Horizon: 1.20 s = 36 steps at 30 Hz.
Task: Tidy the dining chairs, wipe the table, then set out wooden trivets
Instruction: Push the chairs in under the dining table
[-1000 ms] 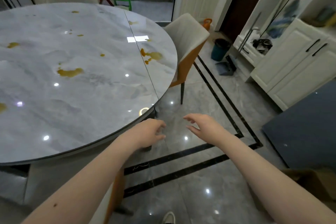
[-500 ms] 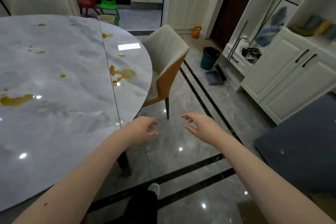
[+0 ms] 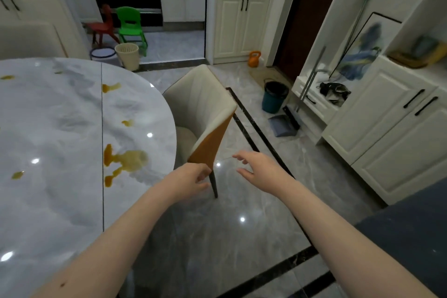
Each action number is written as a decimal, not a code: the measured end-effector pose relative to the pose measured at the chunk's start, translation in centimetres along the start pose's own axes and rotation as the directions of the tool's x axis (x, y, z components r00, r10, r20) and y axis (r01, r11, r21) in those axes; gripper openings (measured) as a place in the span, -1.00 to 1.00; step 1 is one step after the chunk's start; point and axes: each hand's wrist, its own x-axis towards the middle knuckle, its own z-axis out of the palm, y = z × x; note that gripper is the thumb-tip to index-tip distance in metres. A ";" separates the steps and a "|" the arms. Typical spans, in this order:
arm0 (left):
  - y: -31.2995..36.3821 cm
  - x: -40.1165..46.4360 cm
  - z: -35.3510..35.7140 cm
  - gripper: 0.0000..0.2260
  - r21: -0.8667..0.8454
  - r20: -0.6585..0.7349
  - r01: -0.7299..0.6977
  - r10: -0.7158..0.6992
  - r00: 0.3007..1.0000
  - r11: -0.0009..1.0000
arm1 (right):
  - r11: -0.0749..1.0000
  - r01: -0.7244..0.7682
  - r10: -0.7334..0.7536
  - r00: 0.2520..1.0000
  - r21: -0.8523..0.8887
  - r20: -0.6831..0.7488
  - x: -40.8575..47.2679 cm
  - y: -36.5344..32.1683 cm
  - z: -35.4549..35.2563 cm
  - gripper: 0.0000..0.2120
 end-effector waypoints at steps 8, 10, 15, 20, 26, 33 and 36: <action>2.6 12.7 -1.8 -0.61 -0.045 -0.085 0.117 -0.121 0.989 0.992 | 0.991 0.133 -0.133 0.988 0.002 0.075 11.6 8.3 -4.0 -0.57; 3.9 16.2 -2.3 -0.61 -0.069 -0.114 0.174 -0.182 0.977 0.982 | 0.982 0.186 -0.183 0.977 -0.017 0.107 15.0 11.1 -5.6 -0.57; 7.4 22.3 -3.8 -0.61 -0.138 -0.166 0.304 -0.325 0.931 0.943 | 0.930 0.356 -0.329 0.917 -0.090 0.228 22.7 16.1 -9.2 -0.60; 7.6 27.2 -4.1 -0.57 -0.189 -0.197 0.413 -0.446 0.873 0.891 | 0.864 0.498 -0.460 0.843 -0.079 0.281 29.4 17.3 -10.6 -0.58; 5.0 33.5 -5.4 -0.50 -0.199 -0.255 0.504 -0.541 0.801 0.840 | 0.730 0.676 -0.610 0.711 -0.102 0.349 39.0 17.3 -10.5 -0.59; 3.2 39.6 -7.4 -0.44 -0.270 -0.142 0.626 -0.673 0.726 0.732 | 0.521 0.839 -0.701 0.525 -0.156 0.483 48.8 16.0 -10.4 -0.57; 3.0 40.8 -7.7 -0.42 -0.306 -0.102 0.675 -0.728 0.678 0.672 | 0.395 0.910 -0.744 0.398 -0.127 0.537 52.2 14.8 -10.2 -0.55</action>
